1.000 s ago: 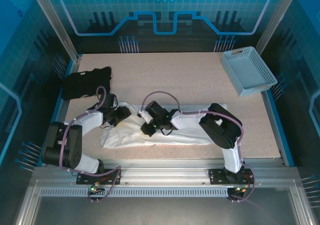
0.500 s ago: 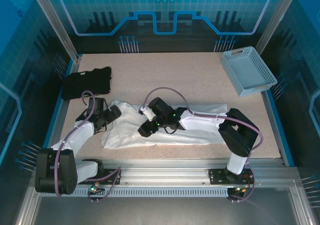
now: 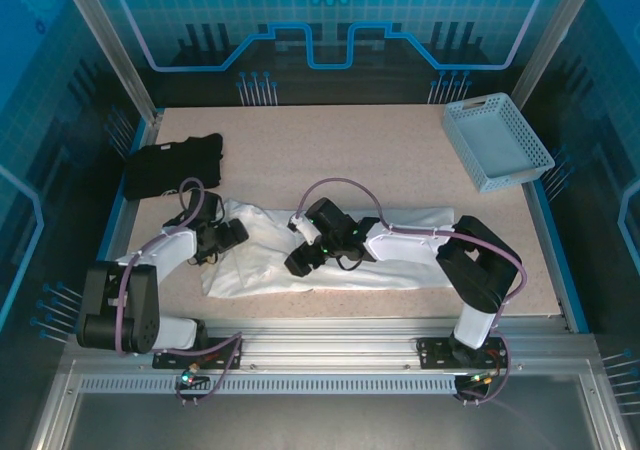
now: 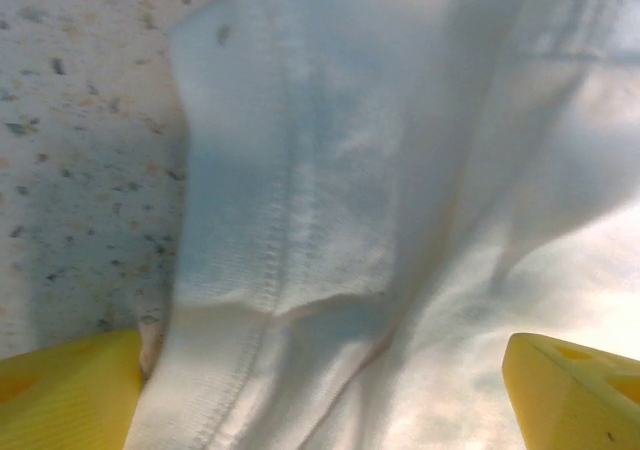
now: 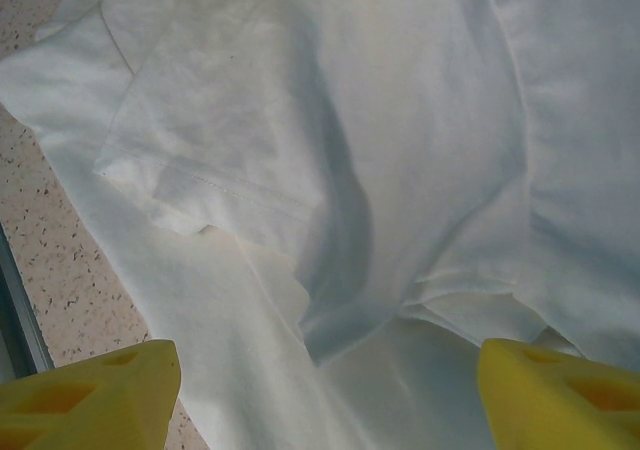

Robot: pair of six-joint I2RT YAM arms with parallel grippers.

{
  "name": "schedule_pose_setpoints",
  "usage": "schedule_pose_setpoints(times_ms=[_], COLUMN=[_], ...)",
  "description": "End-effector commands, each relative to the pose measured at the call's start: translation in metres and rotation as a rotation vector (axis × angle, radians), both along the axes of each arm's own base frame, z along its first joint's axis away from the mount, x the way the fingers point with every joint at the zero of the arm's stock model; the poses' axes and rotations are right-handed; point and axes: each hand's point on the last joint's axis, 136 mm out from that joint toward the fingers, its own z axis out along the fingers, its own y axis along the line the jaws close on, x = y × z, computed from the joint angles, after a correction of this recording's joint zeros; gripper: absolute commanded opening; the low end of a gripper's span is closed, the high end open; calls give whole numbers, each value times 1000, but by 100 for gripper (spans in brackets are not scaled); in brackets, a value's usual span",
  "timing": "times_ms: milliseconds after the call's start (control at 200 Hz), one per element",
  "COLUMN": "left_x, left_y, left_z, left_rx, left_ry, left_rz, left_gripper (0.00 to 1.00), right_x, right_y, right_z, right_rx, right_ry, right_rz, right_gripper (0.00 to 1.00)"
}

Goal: Fold the inside-out t-shirt

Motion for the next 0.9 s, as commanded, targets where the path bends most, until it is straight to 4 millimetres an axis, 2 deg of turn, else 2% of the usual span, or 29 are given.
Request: schedule_pose_setpoints(times_ms=[0,120,265,510,645,760,890], left_x=[-3,-9,-11,-3,0,3,8], left_y=[-66,-71,-75,-79,-82,-77,-62], left_z=[6,4,-1,-3,-4,3,27], left_rx=[-230,-236,-251,-271,-288,-275,-194], left_ry=[-27,-32,-37,-77,-101,-142,-183], left_rz=[-176,-194,-208,-219,-225,-198,-159], left_gripper=[87,78,59,23,0,0,0], right_x=[1,1,2,2,4,9,22], right_y=[0,1,1,-1,-3,-11,-28], right_z=[11,8,3,-3,1,8,21], right_rx=[35,30,23,5,2,-5,17], right_ry=[1,7,18,32,18,1,-15], right_rz=[-15,-17,-22,-39,-48,-67,-121], right_gripper=[79,79,79,78,78,78,78])
